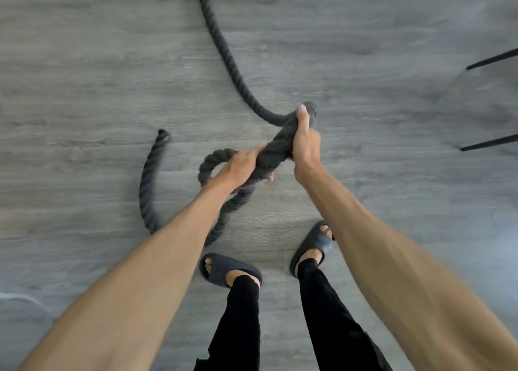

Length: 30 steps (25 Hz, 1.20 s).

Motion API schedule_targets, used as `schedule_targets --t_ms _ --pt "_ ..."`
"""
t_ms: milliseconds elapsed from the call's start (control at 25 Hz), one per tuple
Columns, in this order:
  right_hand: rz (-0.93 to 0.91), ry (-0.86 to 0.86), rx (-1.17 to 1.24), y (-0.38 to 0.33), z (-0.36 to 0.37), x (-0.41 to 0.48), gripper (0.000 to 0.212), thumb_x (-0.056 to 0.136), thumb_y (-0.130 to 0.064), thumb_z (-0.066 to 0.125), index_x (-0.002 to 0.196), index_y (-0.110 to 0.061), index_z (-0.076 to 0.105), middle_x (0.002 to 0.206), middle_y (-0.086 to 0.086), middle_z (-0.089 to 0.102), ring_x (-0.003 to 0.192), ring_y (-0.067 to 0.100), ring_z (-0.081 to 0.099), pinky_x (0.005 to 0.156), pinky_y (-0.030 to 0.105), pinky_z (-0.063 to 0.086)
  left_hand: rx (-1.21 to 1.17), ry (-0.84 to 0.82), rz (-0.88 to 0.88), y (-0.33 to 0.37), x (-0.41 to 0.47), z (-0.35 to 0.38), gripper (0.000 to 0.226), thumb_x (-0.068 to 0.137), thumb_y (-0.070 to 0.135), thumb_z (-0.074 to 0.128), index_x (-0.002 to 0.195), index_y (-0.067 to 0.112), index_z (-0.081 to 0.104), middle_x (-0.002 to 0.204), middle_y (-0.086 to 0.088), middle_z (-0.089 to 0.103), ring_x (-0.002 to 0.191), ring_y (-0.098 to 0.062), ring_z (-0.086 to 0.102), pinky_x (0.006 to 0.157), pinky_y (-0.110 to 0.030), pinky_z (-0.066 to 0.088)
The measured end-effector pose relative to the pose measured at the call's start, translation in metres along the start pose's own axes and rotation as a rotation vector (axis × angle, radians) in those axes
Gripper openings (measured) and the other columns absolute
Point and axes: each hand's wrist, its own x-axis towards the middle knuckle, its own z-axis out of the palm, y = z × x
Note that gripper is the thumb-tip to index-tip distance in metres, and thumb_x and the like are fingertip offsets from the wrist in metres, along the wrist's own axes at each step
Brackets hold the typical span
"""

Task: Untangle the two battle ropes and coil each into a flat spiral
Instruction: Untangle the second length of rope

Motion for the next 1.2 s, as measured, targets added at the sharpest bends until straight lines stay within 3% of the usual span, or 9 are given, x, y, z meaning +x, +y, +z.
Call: schedule_targets --t_ms 120,240,320,400,520,640,800,1080,1200 --pt "-0.038 -0.093 0.104 -0.031 0.002 0.007 0.068 0.095 -0.073 0.035 0.108 -0.012 0.063 0.108 0.01 0.072 0.101 0.026 0.071 0.081 0.043 0.062 -0.203 0.131 -0.006 0.037 0.0 -0.013 0.095 0.086 0.081 0.016 0.097 0.008 0.075 0.084 -0.017 0.075 0.09 -0.028 0.071 0.101 -0.046 0.047" --pt "-0.057 -0.125 0.251 -0.032 0.001 0.003 0.065 0.104 -0.061 0.021 0.111 -0.011 0.062 0.103 0.012 0.073 0.095 0.028 0.073 0.069 0.039 0.063 -0.367 0.015 0.015 0.063 0.001 -0.035 0.092 0.077 0.089 0.033 0.091 0.009 0.076 0.085 -0.011 0.076 0.085 -0.028 0.072 0.09 -0.044 0.055" --pt "-0.031 -0.048 0.101 0.01 -0.001 0.001 0.057 0.107 -0.051 0.025 0.12 -0.008 0.06 0.106 0.016 0.072 0.098 0.032 0.071 0.082 0.045 0.061 -0.352 -0.08 0.076 0.083 -0.004 -0.04 0.061 0.081 0.069 0.063 0.086 0.01 0.073 0.08 -0.003 0.073 0.077 -0.021 0.07 0.081 -0.033 0.052" --pt "0.003 -0.077 -0.264 0.066 -0.007 -0.002 0.047 0.104 -0.039 0.046 0.141 -0.011 0.045 0.133 0.018 0.06 0.116 0.03 0.06 0.101 0.05 0.051 -0.412 -0.05 0.134 0.106 -0.006 -0.039 0.04 0.078 0.051 0.076 0.081 0.012 0.068 0.069 0.0 0.065 0.067 -0.016 0.061 0.074 -0.03 0.048" --pt "-0.058 -0.277 -0.517 0.105 -0.005 -0.002 0.085 0.09 -0.029 0.069 0.158 -0.018 0.018 0.153 0.01 0.039 0.14 0.025 0.04 0.111 0.043 0.039 -0.604 0.159 0.068 0.142 -0.007 -0.047 0.046 0.081 0.056 0.072 0.08 0.011 0.067 0.065 -0.003 0.063 0.061 -0.018 0.06 0.069 -0.032 0.053" --pt "-0.133 -0.19 -0.431 0.093 0.003 0.007 0.071 0.091 -0.021 0.068 0.149 -0.014 0.029 0.128 0.004 0.053 0.114 0.021 0.053 0.087 0.029 0.042 -0.844 0.255 -0.057 0.173 -0.008 -0.059 0.051 0.085 0.056 0.068 0.099 0.007 0.064 0.065 -0.008 0.062 0.056 -0.022 0.06 0.063 -0.032 0.055" --pt "-0.218 -0.11 -0.315 0.079 -0.002 0.012 0.033 0.094 -0.019 0.063 0.117 -0.013 0.04 0.096 -0.002 0.058 0.083 0.015 0.059 0.068 0.028 0.042 -1.042 0.25 -0.146 0.182 0.002 -0.071 0.052 0.088 0.06 0.061 0.086 0.008 0.058 0.059 -0.008 0.055 0.047 -0.021 0.054 0.058 -0.031 0.052" --pt "-0.338 -0.169 -0.377 0.091 -0.039 0.002 0.037 0.094 -0.04 0.066 0.119 -0.015 0.055 0.099 -0.003 0.067 0.087 0.009 0.063 0.069 0.021 0.046 -1.241 0.278 -0.219 0.151 0.034 -0.111 0.046 0.096 0.048 0.057 0.098 0.002 0.063 0.071 -0.013 0.064 0.05 -0.021 0.06 0.061 -0.032 0.057" --pt "-0.361 -0.124 -0.367 0.089 -0.047 0.001 0.033 0.098 -0.046 0.059 0.11 -0.015 0.056 0.092 -0.002 0.065 0.083 0.01 0.061 0.069 0.021 0.044 -1.229 0.262 -0.176 0.127 0.04 -0.11 0.041 0.096 0.039 0.061 0.112 0.001 0.063 0.087 -0.014 0.067 0.063 -0.023 0.065 0.069 -0.035 0.059"
